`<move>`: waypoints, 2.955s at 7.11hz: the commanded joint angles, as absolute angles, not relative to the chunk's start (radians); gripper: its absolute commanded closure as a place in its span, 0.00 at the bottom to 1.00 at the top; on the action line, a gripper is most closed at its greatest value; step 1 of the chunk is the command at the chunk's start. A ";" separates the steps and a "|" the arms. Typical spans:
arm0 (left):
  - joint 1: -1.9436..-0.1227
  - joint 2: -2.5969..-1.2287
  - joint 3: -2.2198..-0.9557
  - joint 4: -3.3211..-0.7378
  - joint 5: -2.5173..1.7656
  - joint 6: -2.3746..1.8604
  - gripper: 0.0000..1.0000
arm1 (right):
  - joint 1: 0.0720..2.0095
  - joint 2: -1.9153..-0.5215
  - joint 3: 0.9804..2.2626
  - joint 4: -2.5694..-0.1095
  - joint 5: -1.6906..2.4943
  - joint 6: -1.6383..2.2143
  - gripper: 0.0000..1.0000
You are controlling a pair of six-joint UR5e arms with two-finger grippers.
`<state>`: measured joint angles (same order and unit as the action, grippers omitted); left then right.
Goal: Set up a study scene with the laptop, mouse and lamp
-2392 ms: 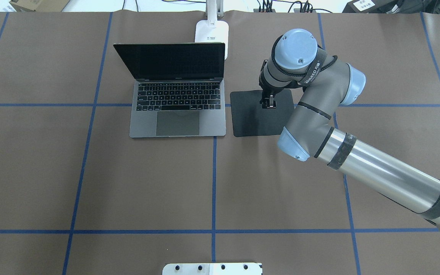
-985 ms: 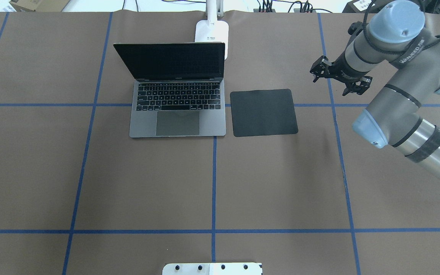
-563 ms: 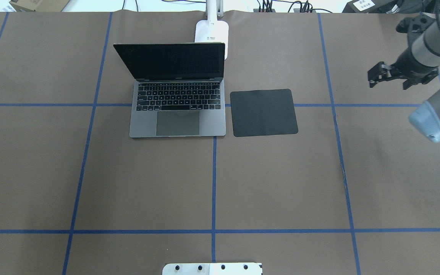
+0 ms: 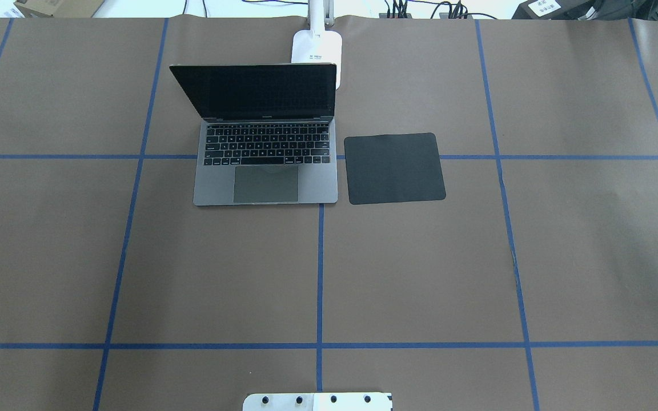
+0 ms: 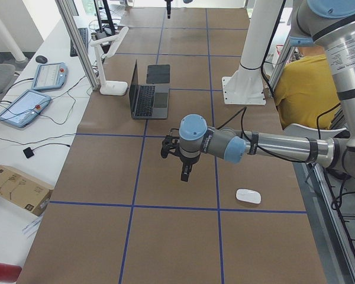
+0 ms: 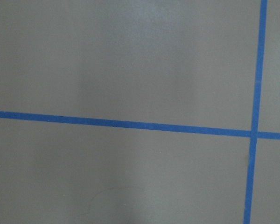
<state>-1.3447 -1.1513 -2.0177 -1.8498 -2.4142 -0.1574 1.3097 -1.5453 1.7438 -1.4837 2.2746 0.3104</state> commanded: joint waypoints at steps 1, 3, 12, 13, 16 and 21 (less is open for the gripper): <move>-1.293 -0.982 -2.019 -1.981 -2.398 -0.160 0.00 | 1.319 -1.562 1.744 -1.482 2.280 0.307 0.00; -1.247 -0.884 -2.017 -2.038 -2.398 -0.187 0.00 | 1.319 -1.566 1.744 -1.482 2.279 0.308 0.00; -0.814 -0.888 -2.003 -2.132 -2.320 -0.555 0.00 | 1.319 -1.588 1.747 -1.479 2.278 0.310 0.00; -0.758 -0.888 -2.002 -2.132 -2.306 -0.569 0.00 | 1.319 -1.588 1.747 -1.479 2.276 0.310 0.00; -0.709 -0.871 -1.955 -2.154 -2.280 -0.571 0.00 | 1.319 -1.588 1.747 -1.479 2.275 0.310 0.00; -0.696 -0.868 -1.802 -2.344 -2.281 -0.587 0.00 | 1.319 -1.588 1.749 -1.477 2.275 0.310 0.00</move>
<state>-0.6980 -0.8678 -1.8096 -2.3348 -2.2799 -0.5804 1.3192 -1.5877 1.7482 -1.4778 2.2749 0.3099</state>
